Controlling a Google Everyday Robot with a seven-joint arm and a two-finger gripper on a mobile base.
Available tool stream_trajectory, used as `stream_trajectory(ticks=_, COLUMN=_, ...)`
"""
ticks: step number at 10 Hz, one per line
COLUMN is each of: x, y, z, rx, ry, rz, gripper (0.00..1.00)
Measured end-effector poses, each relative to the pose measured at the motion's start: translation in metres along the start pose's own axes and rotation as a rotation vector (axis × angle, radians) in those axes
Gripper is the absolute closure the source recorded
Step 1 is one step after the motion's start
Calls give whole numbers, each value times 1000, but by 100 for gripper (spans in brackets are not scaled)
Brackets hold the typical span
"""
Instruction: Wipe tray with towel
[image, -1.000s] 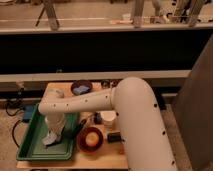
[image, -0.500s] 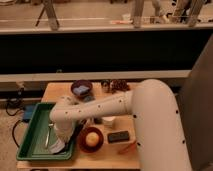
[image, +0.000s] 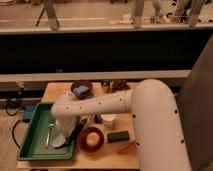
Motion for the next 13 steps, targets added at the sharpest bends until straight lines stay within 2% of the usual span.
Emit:
stream_trajectory(ticks=7, x=68, y=-47, z=-15, rx=0, ry=23, rz=8, gripper=100)
stream_trajectory(ticks=10, x=82, y=-61, z=-15, rx=-2, ry=18, rz=19, gripper=100)
stream_trajectory(ticks=13, x=84, y=-64, z=-9, rx=-7, ry=19, rz=22, gripper=100)
